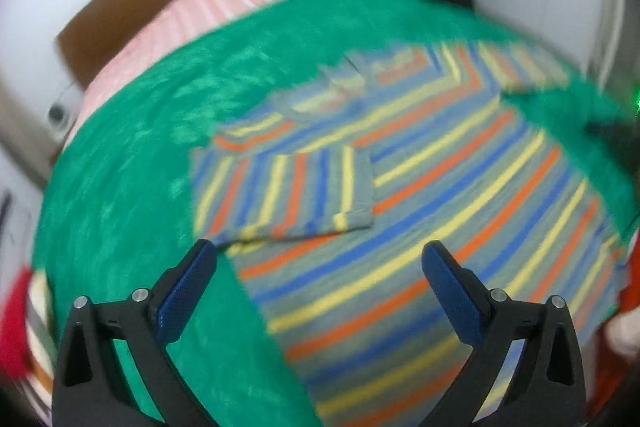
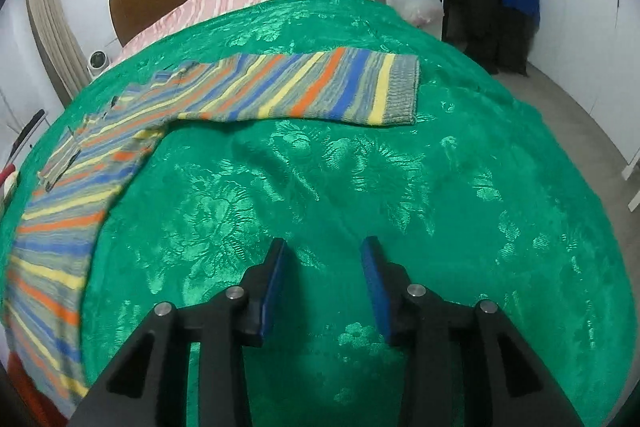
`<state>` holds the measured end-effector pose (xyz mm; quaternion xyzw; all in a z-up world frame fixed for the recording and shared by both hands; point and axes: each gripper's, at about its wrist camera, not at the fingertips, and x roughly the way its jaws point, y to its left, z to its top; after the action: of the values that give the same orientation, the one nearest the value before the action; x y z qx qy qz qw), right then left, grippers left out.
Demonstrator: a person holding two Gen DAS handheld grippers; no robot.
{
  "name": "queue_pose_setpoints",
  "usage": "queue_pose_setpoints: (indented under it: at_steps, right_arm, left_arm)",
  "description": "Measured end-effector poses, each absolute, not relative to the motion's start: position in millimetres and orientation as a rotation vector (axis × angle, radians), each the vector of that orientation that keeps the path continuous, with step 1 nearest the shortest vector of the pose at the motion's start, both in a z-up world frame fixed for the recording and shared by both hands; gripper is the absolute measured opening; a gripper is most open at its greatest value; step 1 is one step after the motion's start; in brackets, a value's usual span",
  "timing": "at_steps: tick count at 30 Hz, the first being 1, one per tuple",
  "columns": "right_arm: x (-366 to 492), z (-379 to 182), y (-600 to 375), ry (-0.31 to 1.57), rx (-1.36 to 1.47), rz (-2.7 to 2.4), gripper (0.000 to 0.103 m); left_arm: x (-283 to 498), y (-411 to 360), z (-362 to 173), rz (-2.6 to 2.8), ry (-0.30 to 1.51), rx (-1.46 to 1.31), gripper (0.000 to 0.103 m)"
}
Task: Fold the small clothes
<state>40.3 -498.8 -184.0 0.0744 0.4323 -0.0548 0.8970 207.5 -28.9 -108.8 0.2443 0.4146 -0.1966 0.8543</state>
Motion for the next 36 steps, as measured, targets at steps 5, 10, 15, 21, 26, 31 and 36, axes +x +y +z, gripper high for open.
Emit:
queue_pose_setpoints:
  at_steps: [5, 10, 15, 21, 26, 31, 36]
  right_arm:
    - [36, -192, -493, 0.864, 0.103, -0.128, 0.041]
    - [33, -195, -490, 0.825, 0.100, -0.122, 0.041]
    - [29, -198, -489, 0.790, 0.104, -0.122, 0.041]
    - [28, -198, -490, 0.784, 0.108, -0.122, 0.041]
    - [27, -199, -490, 0.779, 0.102, -0.125, 0.041]
    - [27, -199, -488, 0.776, 0.096, -0.130, 0.041]
    - [28, -199, -486, 0.782, 0.087, -0.135, 0.041]
  left_arm:
    - [230, -66, -154, -0.467, 0.909, 0.654, 0.102]
    - [250, -46, -181, -0.467, 0.960, 0.595, 0.092]
    - [258, -42, -178, -0.470, 0.969, 0.495, 0.006]
    - [271, 53, -115, -0.263, 0.831, -0.009, 0.005]
    - [249, 224, -98, 0.138, 0.728, -0.534, 0.005]
    - [220, 318, -149, 0.384, 0.796, -0.763, 0.004]
    - [216, 318, -182, 0.412, 0.858, -0.763, 0.003]
